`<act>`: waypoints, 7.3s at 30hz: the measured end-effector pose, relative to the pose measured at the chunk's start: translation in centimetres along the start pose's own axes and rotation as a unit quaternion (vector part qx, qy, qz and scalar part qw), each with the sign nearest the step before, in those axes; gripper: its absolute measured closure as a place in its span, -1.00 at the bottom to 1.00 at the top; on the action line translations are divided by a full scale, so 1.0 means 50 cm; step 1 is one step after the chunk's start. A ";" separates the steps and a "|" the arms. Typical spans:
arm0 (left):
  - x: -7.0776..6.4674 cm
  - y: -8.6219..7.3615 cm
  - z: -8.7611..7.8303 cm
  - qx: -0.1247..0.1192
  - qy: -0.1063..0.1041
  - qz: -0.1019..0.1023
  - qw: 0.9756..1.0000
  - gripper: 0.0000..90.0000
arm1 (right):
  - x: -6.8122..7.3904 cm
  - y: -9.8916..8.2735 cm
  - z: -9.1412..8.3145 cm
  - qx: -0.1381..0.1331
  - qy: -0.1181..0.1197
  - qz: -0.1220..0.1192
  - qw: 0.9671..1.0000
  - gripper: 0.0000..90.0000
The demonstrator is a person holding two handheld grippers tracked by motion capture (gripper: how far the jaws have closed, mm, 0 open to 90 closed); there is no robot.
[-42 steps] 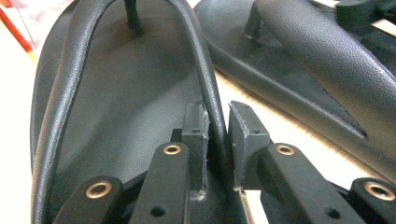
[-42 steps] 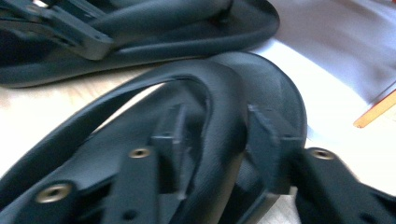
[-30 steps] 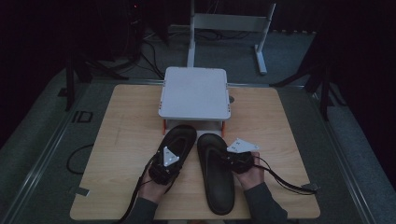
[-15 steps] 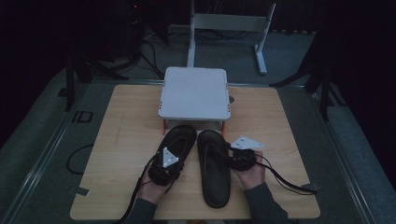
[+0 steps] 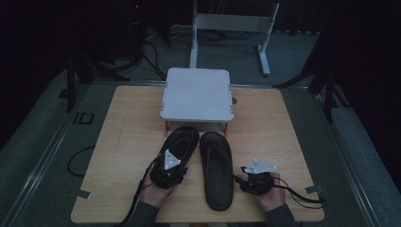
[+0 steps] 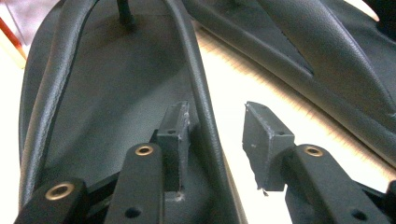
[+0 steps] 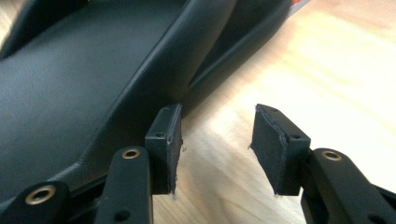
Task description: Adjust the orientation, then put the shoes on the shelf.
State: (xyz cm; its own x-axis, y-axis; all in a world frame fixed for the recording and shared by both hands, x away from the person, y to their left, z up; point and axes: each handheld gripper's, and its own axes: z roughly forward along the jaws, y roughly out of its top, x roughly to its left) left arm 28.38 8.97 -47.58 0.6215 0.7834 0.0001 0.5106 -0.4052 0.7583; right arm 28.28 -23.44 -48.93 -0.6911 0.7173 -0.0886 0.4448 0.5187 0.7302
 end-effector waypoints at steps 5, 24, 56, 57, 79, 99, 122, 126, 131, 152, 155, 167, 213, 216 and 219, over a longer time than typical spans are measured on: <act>0.005 -0.002 -0.004 -0.001 -0.004 -0.005 1.000 0.64 | 0.024 0.011 0.005 -0.008 0.035 -0.018 0.999 0.22; 0.024 -0.015 -0.036 -0.025 -0.037 -0.046 0.998 0.61 | 0.110 0.061 0.040 -0.030 0.091 -0.088 0.992 0.23; -0.046 -0.001 0.015 -0.016 0.054 -0.012 0.998 0.08 | 0.106 0.058 0.038 -0.039 0.087 -0.087 0.992 0.17; -0.046 0.000 0.014 -0.015 0.053 -0.015 0.998 0.13 | 0.105 0.058 0.037 -0.040 0.087 -0.087 0.992 0.17; -0.043 -0.005 0.008 -0.029 0.079 -0.057 0.995 0.69 | 0.072 0.050 0.004 -0.061 0.065 -0.071 0.993 0.16; -0.011 -0.002 -0.014 -0.042 0.092 -0.088 0.991 0.69 | 0.040 0.040 -0.006 -0.064 0.046 -0.052 0.996 0.17; -0.025 0.043 0.025 -0.056 0.109 -0.112 0.986 0.69 | 0.014 0.032 -0.021 -0.066 0.026 -0.042 0.997 0.14; -0.023 0.050 0.029 -0.062 0.112 -0.116 0.985 0.69 | 0.008 0.030 -0.023 -0.067 0.023 -0.036 0.997 0.14; -0.024 0.064 0.035 -0.071 0.118 -0.121 0.983 0.69 | 0.007 0.029 -0.024 -0.067 0.021 -0.036 0.997 0.14; -0.021 0.093 0.061 -0.080 0.126 -0.139 0.979 0.69 | 0.009 0.027 -0.020 -0.065 0.015 -0.040 0.997 0.08; -0.022 0.094 0.066 -0.079 0.129 -0.137 0.979 0.69 | 0.009 0.027 -0.021 -0.065 0.017 -0.037 0.997 0.08; -0.020 0.103 0.080 -0.081 0.132 -0.143 0.977 0.68 | 0.010 0.026 -0.018 -0.063 0.017 -0.040 0.997 0.08; -0.011 0.163 0.124 -0.090 0.164 -0.165 0.968 0.68 | 0.011 0.025 -0.015 -0.055 0.014 -0.044 0.997 0.08; -0.010 0.169 0.123 -0.091 0.166 -0.167 0.968 0.68 | 0.011 0.025 -0.015 -0.055 0.014 -0.044 0.997 0.08; -0.008 0.174 0.124 -0.090 0.168 -0.167 0.967 0.68 | 0.011 0.025 -0.015 -0.056 0.014 -0.044 0.997 0.08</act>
State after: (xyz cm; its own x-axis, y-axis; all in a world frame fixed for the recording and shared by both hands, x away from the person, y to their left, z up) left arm 36.26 2.20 -45.03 0.1960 0.9777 -0.0761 0.5196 -0.0377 0.8536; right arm 28.02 -22.76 -47.54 -0.7409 0.6573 -0.1383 0.3166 0.5233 0.7911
